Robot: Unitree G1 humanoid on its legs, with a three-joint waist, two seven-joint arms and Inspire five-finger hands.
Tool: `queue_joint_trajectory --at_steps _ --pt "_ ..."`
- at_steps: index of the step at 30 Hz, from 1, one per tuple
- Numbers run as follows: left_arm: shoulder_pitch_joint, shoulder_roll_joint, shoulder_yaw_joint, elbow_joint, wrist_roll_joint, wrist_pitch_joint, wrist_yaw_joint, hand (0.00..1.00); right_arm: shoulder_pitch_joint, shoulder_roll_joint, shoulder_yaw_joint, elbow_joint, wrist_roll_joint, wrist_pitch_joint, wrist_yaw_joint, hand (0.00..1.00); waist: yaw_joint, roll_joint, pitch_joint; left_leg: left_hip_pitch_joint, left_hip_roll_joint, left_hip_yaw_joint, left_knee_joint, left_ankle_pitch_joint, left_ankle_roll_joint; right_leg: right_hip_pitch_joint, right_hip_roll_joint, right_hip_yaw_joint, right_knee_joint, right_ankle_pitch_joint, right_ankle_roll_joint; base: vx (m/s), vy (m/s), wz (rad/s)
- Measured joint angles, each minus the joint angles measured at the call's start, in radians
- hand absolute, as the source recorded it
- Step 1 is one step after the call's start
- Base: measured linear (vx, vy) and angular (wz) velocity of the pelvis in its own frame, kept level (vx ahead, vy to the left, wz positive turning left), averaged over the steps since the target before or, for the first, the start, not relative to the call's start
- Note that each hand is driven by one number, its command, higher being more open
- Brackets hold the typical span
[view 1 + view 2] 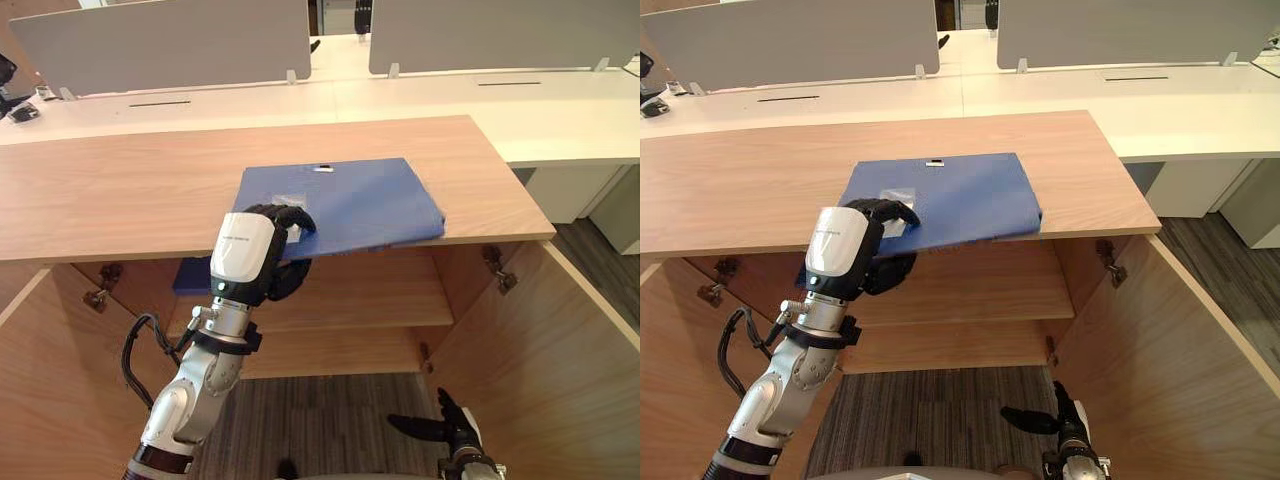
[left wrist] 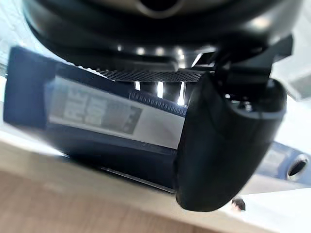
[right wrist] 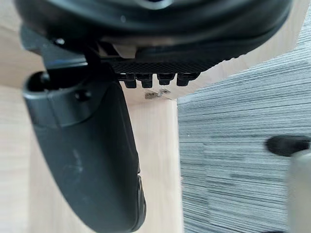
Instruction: Walk over to the cabinet, pick up the folder, carry it to the office cabinet, place the folder inside the office cabinet, then close the office cabinet door
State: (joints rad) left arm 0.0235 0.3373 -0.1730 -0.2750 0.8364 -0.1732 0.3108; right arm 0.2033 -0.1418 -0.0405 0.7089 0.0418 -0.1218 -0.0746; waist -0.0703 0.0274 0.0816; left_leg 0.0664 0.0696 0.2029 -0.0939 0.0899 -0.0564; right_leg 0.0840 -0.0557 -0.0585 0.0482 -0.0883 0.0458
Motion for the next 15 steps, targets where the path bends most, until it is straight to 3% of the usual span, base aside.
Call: queue_joint_trajectory --at_steps 3,7,15 --pt "0.017 -0.020 -0.025 -0.021 -0.027 -0.015 -0.014 0.00 0.013 0.020 -0.016 -0.115 0.024 0.000 -0.005 1.00 -0.007 -0.001 0.001 -0.006 0.001 0.001 0.005 0.000 0.000 -0.007 0.001 0.004 0.000 0.007 0.002 0.02 -0.001 -0.08" --pt "0.073 -0.049 -0.034 -0.134 -0.216 -0.059 -0.096 0.00 0.043 0.052 -0.004 -0.377 0.095 -0.002 0.004 1.00 -0.012 -0.003 0.002 -0.007 0.002 0.001 0.005 -0.001 0.002 -0.010 0.002 0.008 0.002 0.014 0.004 -0.02 0.001 -0.03" --pt "0.186 -0.081 -0.068 -0.265 -0.806 -0.094 -0.234 0.00 0.084 0.075 0.050 -0.856 0.186 -0.032 0.072 1.00 0.000 -0.004 0.003 -0.005 -0.003 0.007 0.000 -0.003 0.011 -0.015 -0.002 0.021 -0.002 0.026 0.011 -0.04 0.013 -0.04"
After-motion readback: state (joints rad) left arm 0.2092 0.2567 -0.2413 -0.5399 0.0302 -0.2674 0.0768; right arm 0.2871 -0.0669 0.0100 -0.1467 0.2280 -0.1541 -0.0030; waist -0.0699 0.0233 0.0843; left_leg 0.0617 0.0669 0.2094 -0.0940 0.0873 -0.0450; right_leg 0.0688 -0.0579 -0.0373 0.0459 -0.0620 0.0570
